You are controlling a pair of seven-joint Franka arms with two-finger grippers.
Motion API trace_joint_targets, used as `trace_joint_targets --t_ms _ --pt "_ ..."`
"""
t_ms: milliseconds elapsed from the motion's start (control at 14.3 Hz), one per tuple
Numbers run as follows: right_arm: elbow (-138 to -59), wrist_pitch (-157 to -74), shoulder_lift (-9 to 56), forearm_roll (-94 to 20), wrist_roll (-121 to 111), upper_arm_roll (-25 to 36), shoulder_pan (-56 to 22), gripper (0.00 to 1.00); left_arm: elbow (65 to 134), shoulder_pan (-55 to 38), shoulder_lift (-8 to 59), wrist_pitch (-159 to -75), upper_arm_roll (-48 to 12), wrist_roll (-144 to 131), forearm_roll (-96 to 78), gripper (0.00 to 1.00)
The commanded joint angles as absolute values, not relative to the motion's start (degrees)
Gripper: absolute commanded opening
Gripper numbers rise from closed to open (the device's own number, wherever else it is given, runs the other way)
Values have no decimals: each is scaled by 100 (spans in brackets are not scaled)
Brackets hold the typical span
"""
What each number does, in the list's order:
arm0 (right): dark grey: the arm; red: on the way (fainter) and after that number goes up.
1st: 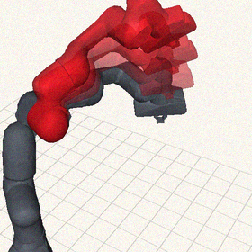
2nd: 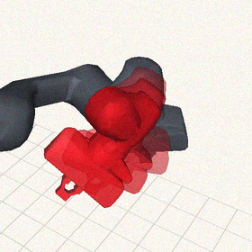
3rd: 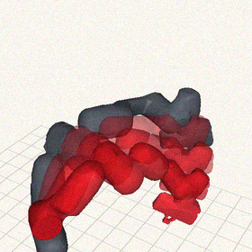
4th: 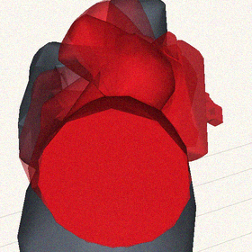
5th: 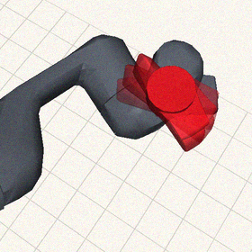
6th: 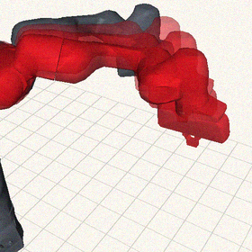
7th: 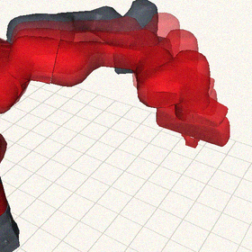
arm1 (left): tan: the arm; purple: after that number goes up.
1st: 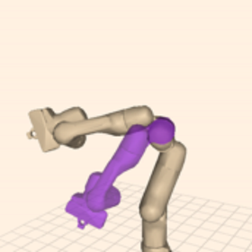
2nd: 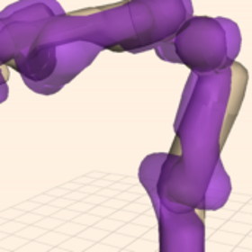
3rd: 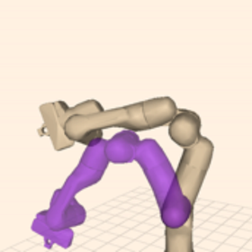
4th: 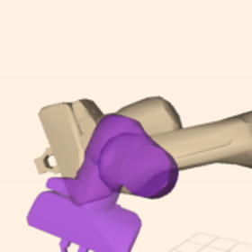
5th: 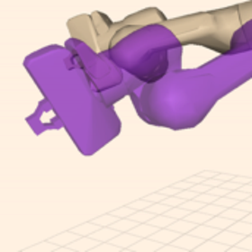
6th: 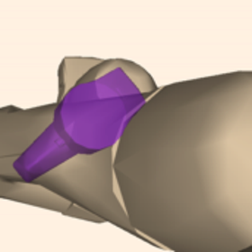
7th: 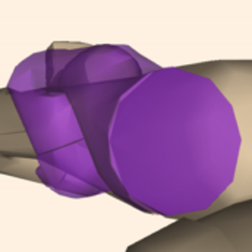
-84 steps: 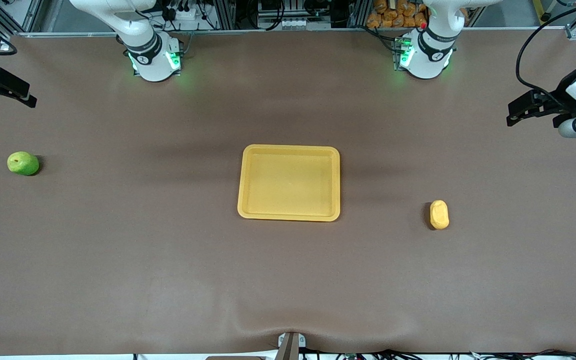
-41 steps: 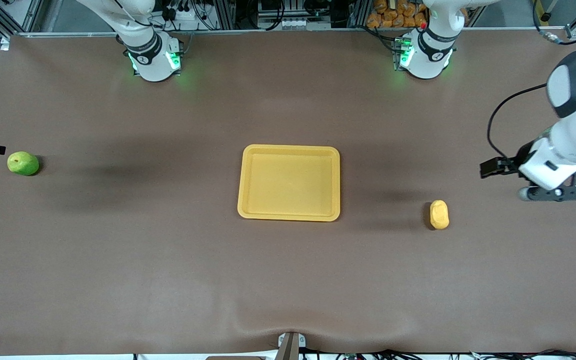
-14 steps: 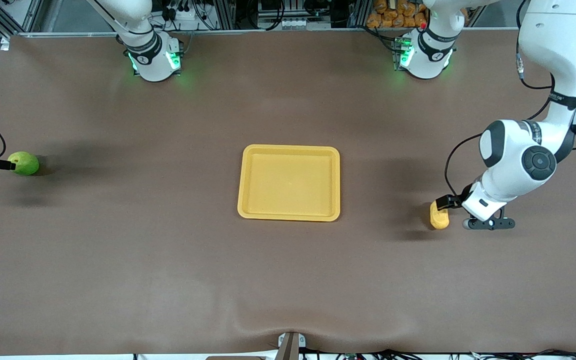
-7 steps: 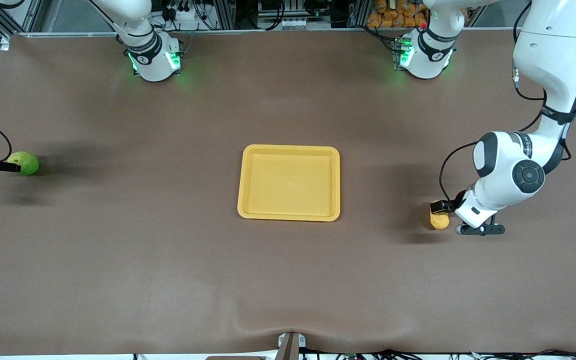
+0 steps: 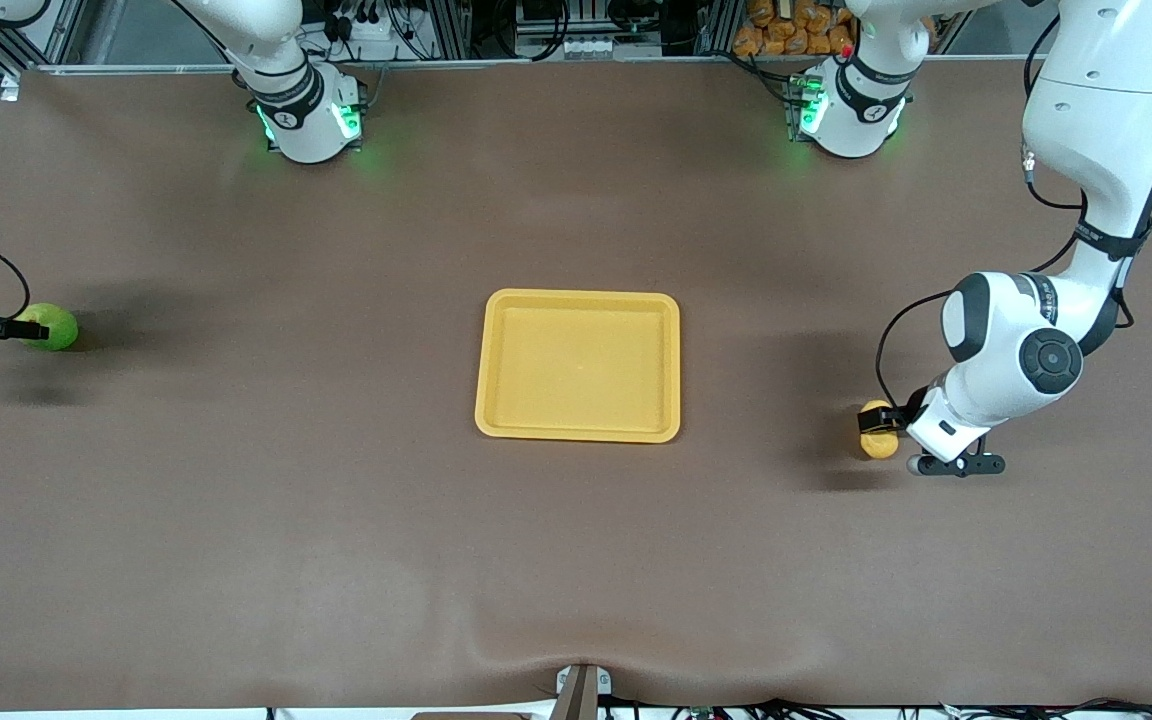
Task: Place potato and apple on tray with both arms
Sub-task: 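Close the left gripper on the potato while the right gripper grasps the apple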
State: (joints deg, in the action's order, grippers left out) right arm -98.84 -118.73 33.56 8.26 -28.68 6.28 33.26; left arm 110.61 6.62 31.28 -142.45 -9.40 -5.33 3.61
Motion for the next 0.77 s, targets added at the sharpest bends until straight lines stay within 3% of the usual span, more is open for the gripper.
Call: trace_joint_targets --t_ms 0,210,280,421,491,701 --pt "-9870 -11909 3401 932 -2936 527 3454 100 10986 747 3269 -14475 -1002 -545 116 100" --pt "-9879 -11918 3410 932 -2936 519 3463 100 11048 730 3270 -14520 -1020 -562 -9 100" --pt "-9879 -11918 3419 932 -2936 519 3489 100 11074 721 3252 -14493 -1020 -571 -17 92" --pt "-10106 -12136 3419 923 -2944 510 3568 100 11100 677 3217 -14493 -1028 -833 -18 21" --pt "-10290 -12381 3410 923 -3057 510 3586 100 11101 668 3217 -14484 -1037 -896 -9 2" --pt "-10336 -12516 3410 905 -3296 510 3604 100 11101 659 3129 -14458 -1037 -914 -9 0"
